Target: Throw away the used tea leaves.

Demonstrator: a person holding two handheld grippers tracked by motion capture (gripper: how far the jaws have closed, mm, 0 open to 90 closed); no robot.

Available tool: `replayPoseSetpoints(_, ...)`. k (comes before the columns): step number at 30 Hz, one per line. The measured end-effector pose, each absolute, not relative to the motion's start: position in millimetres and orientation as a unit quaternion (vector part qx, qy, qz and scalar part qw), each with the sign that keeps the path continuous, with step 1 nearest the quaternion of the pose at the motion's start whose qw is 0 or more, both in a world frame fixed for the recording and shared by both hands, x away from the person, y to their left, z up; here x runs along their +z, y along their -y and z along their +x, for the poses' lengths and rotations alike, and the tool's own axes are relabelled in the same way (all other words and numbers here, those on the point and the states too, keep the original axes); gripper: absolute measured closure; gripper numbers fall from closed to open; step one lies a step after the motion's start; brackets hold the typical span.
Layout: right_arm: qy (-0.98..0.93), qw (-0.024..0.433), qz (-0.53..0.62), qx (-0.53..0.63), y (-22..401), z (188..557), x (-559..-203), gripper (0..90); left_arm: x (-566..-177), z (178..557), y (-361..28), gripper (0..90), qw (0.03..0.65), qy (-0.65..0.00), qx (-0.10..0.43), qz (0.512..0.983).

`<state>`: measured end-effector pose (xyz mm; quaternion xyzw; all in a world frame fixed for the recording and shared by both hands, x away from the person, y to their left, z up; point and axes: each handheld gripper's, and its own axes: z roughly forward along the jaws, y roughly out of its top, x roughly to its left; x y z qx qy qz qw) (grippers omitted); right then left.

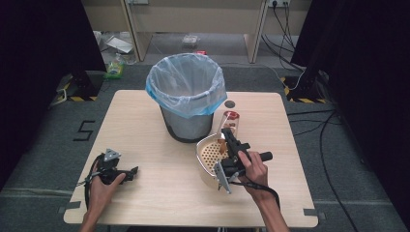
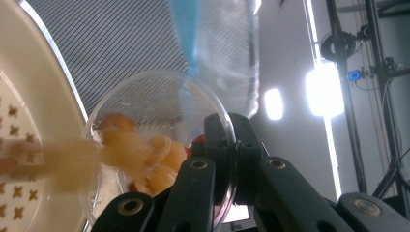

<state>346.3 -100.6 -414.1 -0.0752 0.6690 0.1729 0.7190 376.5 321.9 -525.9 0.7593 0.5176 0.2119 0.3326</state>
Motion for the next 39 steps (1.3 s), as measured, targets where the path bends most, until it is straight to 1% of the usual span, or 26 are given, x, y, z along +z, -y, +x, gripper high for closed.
replayPoseSetpoints(2,-0.671,0.718,-0.080,0.167,100.9,347.7,-415.7,88.2,-525.9,376.5,-322.0,0.0,0.333,-0.518,0.212,0.759)
replayPoseSetpoints(5,-0.654,0.732,-0.090,0.169,100.2,342.2,-411.7,88.2,-525.9,376.5,-322.0,0.0,0.333,-0.517,0.212,0.759)
replayPoseSetpoints(9,-0.658,0.730,-0.094,0.161,100.7,345.0,-413.8,88.2,-525.8,376.5,-322.0,0.0,0.332,-0.517,0.212,0.760)
replayPoseSetpoints(13,-0.643,0.740,-0.119,0.156,96.9,341.3,-414.2,88.3,-525.9,376.5,-322.0,0.0,0.333,-0.517,0.212,0.759)
replayPoseSetpoints(15,-0.640,0.745,-0.117,0.148,98.4,345.5,-413.2,88.3,-525.9,376.5,-321.9,0.0,0.333,-0.518,0.211,0.759)
replayPoseSetpoints(20,-0.633,0.749,-0.124,0.150,97.0,341.5,-411.8,88.2,-525.9,376.5,-321.9,0.0,0.333,-0.518,0.212,0.759)
replayPoseSetpoints(21,-0.619,0.758,-0.134,0.157,96.7,337.9,-411.6,88.3,-525.9,376.5,-321.9,0.0,0.333,-0.518,0.212,0.759)
replayPoseSetpoints(24,-0.648,0.740,-0.103,0.147,100.8,348.1,-414.8,88.2,-525.9,376.5,-322.0,0.0,0.333,-0.518,0.212,0.759)
replayPoseSetpoints(26,-0.639,0.744,-0.120,0.156,97.9,340.2,-410.5,88.2,-525.9,376.5,-321.9,0.0,0.333,-0.518,0.212,0.759)
replayPoseSetpoints(29,-0.644,0.740,-0.105,0.163,97.3,344.0,-410.4,88.2,-525.9,376.5,-321.9,0.0,0.333,-0.518,0.212,0.759)
replayPoseSetpoints(33,-0.637,0.746,-0.116,0.157,95.7,341.3,-409.6,88.2,-525.8,376.6,-322.0,0.0,0.332,-0.517,0.211,0.760)
replayPoseSetpoints(35,-0.628,0.754,-0.112,0.156,97.5,339.6,-402.2,88.2,-525.8,376.6,-322.0,0.0,0.332,-0.517,0.211,0.760)
replayPoseSetpoints(39,-0.632,0.749,-0.095,0.176,100.5,339.2,-395.1,88.1,-525.8,376.6,-322.0,0.0,0.332,-0.517,0.211,0.760)
